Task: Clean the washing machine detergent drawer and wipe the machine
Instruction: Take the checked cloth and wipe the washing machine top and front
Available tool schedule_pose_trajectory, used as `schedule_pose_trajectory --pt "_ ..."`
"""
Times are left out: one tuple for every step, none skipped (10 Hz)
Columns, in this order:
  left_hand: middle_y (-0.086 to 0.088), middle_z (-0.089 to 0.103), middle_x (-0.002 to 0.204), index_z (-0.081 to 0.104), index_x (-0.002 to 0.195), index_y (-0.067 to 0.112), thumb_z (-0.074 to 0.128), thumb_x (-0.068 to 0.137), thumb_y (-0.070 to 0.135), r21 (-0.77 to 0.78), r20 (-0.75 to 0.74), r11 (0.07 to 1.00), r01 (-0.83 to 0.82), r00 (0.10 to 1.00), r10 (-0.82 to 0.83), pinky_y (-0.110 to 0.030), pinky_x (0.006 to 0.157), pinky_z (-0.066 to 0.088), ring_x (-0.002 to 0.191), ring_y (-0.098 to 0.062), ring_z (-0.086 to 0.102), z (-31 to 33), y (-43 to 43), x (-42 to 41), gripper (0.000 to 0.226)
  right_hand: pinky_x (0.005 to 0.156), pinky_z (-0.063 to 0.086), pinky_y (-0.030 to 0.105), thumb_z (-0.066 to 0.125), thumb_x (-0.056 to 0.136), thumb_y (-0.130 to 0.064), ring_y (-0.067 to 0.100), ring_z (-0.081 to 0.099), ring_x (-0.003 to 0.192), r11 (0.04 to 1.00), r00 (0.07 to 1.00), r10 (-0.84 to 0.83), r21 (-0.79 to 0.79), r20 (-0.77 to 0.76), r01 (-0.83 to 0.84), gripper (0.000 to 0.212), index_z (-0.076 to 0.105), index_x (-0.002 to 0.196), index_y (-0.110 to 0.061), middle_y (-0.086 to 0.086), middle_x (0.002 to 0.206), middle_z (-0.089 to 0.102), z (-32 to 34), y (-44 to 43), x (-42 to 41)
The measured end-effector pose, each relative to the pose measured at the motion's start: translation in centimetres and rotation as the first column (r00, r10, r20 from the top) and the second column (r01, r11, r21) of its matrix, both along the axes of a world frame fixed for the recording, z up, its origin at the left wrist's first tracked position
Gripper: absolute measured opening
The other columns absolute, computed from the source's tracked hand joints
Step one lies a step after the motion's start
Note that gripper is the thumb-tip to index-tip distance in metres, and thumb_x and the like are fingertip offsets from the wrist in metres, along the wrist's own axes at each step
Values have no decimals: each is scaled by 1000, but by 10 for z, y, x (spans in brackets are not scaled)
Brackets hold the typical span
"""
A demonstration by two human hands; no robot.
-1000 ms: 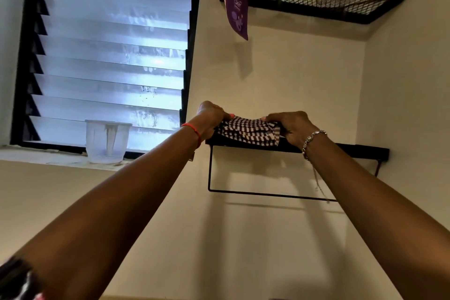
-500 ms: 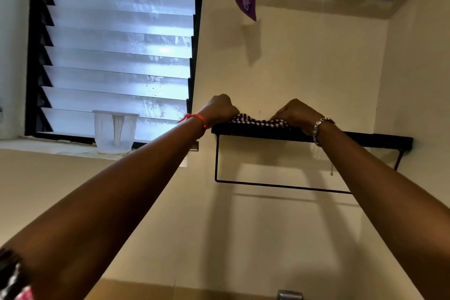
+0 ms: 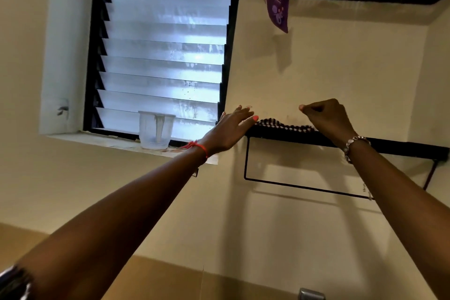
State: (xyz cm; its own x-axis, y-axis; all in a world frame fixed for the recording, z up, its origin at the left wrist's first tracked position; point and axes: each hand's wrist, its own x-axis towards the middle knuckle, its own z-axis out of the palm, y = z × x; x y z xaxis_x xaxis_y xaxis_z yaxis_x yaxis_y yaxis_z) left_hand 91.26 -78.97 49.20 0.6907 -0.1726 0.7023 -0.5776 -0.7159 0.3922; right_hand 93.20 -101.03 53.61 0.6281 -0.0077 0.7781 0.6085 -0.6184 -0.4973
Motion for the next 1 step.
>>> schedule_pose_trajectory --pt "-4 23 155 42 139 10 38 99 36 40 35 999 12 999 -14 -42 118 3 145 -12 10 -12 7 -21 48 88 45 28 59 89 -27 27 60 106 999 997 -2 46 83 -1 28 72 96 -3 14 104 69 -11 14 -21"
